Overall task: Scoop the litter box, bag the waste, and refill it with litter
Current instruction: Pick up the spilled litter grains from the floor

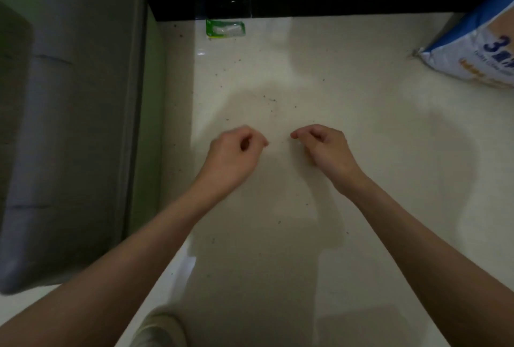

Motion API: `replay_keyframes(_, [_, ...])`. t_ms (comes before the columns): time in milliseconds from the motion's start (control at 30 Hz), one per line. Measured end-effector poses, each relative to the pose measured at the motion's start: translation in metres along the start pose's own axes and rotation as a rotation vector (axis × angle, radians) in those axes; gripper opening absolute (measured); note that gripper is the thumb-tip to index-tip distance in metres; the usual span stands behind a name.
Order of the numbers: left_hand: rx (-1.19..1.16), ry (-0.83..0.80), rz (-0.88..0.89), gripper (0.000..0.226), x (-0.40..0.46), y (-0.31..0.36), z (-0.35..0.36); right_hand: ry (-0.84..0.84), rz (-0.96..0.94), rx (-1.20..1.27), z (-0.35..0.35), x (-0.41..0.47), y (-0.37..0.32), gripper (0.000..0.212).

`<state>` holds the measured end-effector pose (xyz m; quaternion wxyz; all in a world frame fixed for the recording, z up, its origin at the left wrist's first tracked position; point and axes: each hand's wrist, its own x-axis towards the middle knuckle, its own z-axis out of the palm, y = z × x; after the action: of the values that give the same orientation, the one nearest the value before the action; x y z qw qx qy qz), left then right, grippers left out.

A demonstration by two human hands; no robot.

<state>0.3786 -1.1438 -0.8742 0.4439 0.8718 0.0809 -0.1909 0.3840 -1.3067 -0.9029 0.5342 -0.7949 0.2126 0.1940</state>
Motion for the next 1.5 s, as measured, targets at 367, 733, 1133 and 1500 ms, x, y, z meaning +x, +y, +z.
replay_keyframes(367, [-0.181, -0.058, 0.124, 0.026, -0.004, 0.086, -0.054, -0.122, -0.031, 0.270, -0.008, -0.016, -0.032, 0.018])
replay_keyframes(733, [-0.508, -0.206, -0.126, 0.020, -0.010, 0.075, -0.068, -0.418, -0.021, 0.194, -0.017, -0.043, -0.058, 0.052])
replay_keyframes(1133, [-0.478, -0.072, -0.127, 0.020, -0.012, 0.064, -0.087, 0.096, -0.054, -0.003, -0.038, -0.042, -0.039, 0.027])
replay_keyframes(1500, [0.010, -0.150, -0.185, 0.018, -0.013, 0.006, -0.026, 0.105, -0.028, -0.515, -0.044, -0.050, -0.010, 0.030])
